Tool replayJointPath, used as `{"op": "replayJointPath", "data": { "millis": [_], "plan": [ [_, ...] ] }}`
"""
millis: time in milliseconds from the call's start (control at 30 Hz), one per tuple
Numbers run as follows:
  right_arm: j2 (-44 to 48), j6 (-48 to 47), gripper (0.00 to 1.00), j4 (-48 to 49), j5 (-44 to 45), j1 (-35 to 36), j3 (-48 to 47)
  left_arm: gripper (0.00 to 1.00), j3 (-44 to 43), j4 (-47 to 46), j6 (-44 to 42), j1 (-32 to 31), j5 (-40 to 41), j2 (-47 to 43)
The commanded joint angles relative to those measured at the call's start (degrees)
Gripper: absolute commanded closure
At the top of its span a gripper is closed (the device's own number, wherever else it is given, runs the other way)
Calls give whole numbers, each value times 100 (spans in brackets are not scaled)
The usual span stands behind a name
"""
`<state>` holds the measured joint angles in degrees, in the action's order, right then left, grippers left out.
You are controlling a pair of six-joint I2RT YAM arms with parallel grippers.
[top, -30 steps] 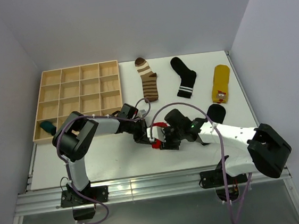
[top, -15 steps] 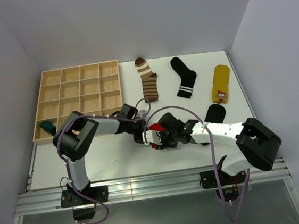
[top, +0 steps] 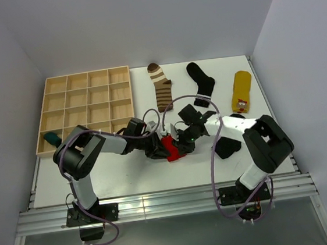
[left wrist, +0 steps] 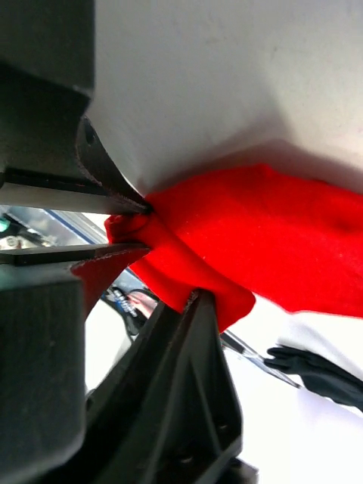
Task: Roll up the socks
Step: Roll the sock at the center of the board.
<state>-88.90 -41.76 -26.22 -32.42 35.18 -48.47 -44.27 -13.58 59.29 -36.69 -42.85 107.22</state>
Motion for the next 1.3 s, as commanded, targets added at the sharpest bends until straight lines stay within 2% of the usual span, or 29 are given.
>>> {"op": "replayJointPath", "data": {
  "millis": [0,200,300,600,700,733,867,1067,1267],
  "plan": [
    [-398,-271,75,-1206,-517,-423,-452,74,217,-267,136,-67,365,-341],
    [-1576,-658,75,-2649,-1116,-784,-1611,73,348,-478,13,-111,926,-544],
    [-1955,-737,75,-2985,-1187,-881,-1911,72,568,-786,4,-128,1207,-745],
    [-2579,-597,75,-3266,-1108,-1083,-2386,66,1034,-1190,-514,-391,2315,-1633],
    [-2702,-483,75,-3276,-1029,-1110,-2509,66,834,-841,-1163,-663,2930,-1862],
    [-2746,-422,75,-3267,-1003,-1118,-2536,62,780,-813,-1322,-769,3175,-1897],
    [-2913,-386,76,-3319,-950,-1154,-2641,57,263,-418,-2392,-989,3283,-2012],
    [-3133,-368,76,-3521,-1064,-1233,-2887,54,-64,-443,-3334,-1086,2967,-1679],
    [-3326,-561,76,-3882,-1178,-1303,-3072,54,120,-1364,-3223,-1104,2431,-1231]
  ]
}}
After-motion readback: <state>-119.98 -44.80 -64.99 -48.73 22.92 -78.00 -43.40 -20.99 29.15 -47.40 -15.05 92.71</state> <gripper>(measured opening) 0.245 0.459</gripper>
